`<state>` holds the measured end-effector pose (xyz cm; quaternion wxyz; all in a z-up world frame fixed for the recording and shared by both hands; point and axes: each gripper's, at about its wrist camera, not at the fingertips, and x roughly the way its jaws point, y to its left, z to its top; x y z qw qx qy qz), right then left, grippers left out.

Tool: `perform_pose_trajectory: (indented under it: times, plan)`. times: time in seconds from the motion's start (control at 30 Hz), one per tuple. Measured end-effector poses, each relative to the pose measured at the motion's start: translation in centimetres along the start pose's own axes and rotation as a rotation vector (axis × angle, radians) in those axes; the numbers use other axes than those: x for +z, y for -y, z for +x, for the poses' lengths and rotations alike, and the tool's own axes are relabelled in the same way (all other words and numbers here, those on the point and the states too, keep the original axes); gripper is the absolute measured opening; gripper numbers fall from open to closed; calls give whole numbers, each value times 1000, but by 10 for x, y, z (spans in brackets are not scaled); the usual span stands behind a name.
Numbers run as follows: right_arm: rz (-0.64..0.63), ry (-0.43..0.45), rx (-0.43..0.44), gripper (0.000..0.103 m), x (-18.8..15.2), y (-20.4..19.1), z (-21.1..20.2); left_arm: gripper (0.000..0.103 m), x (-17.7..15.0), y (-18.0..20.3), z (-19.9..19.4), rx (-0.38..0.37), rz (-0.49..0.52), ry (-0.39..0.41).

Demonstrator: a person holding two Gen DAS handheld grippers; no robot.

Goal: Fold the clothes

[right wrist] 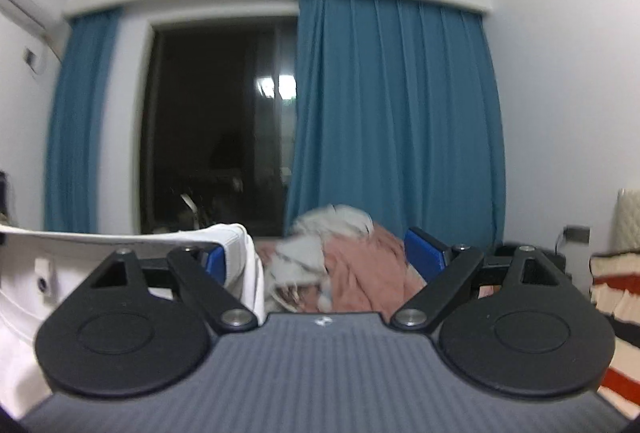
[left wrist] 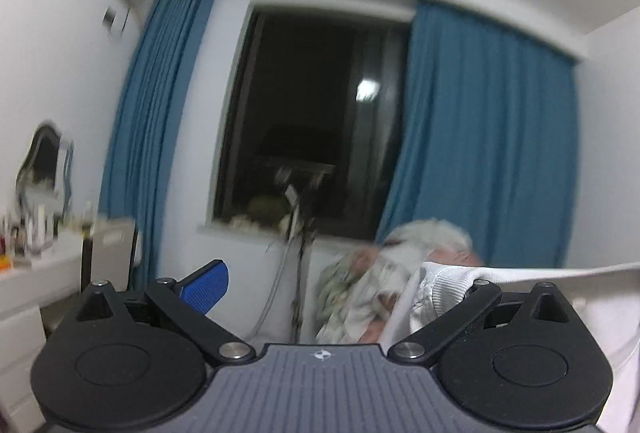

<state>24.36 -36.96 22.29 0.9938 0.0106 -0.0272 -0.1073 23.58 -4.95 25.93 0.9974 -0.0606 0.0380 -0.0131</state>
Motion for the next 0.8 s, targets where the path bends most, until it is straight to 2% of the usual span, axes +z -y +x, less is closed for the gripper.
perform_pose_trajectory:
  times: [0.1, 0.27, 0.4, 0.57, 0.63, 0.73, 0.77, 0.8]
  plan:
    - [-66, -31, -71, 88, -46, -19, 77, 102, -37, 9, 95, 55, -28, -66]
    - [-52, -122, -126, 88, -143, -28, 196, 102, -127, 12, 255, 82, -32, -173]
    - [-53, -279, -124, 88, -243, -27, 273, 101, -222, 0, 346, 60, 67, -319]
    - [-46, -538, -52, 88, -356, -29, 331, 101, -341, -16, 461, 32, 191, -502]
    - [-31, -625, -34, 88, -389, -32, 345, 101, -381, -14, 479, 4, 250, -584]
    - [12, -728, 40, 88, -413, -36, 361, 101, -408, -4, 505, -29, 345, -746]
    - [3, -757, 68, 88, -417, -39, 365, 101, -413, -1, 510, -42, 374, -786]
    - [-27, -784, 88, 88, -417, -44, 367, 101, -409, 3, 506, -60, 393, -784]
